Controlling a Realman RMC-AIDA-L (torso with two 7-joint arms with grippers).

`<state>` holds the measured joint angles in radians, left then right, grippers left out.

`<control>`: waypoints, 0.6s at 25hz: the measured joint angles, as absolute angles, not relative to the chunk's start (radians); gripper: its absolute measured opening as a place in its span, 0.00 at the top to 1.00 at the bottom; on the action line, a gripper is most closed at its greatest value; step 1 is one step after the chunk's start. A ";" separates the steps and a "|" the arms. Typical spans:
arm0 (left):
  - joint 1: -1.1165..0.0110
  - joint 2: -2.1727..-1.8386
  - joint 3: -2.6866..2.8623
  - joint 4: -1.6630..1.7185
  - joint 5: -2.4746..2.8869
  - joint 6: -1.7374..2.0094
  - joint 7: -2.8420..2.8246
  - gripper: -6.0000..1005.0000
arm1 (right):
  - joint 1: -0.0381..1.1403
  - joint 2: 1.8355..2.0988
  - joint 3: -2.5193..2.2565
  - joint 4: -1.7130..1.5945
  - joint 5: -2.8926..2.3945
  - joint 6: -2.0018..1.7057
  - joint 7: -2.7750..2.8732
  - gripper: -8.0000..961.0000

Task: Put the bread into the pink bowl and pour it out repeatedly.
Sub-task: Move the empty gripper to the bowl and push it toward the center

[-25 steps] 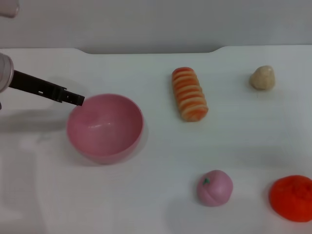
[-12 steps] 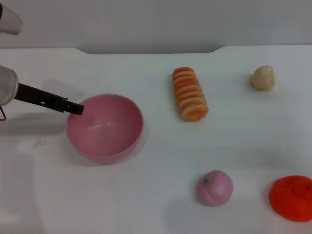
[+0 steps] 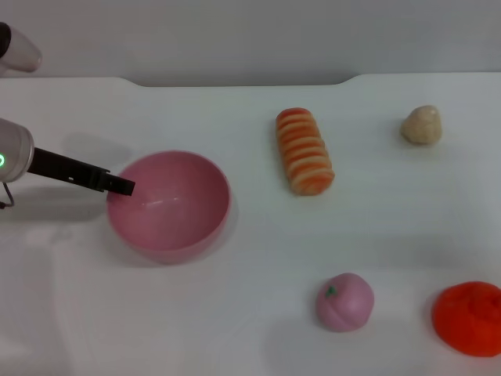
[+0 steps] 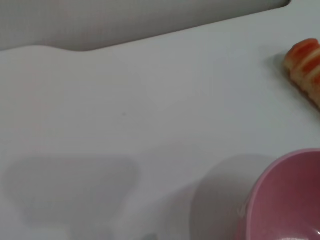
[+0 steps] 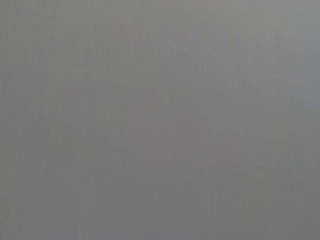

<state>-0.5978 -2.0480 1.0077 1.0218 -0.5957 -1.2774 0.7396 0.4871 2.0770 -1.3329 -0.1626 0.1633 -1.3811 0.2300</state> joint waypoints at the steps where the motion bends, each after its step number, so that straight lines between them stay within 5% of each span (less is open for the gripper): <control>1: -0.598 -2.048 1.008 1.022 -0.596 -1.277 0.740 0.33 | 0.488 2.077 -1.333 -0.163 0.163 -1.381 0.230 0.44; 15: -0.618 -2.049 1.036 0.954 -0.592 -1.264 0.743 0.33 | 0.488 2.077 -1.333 -0.162 0.165 -1.380 0.230 0.43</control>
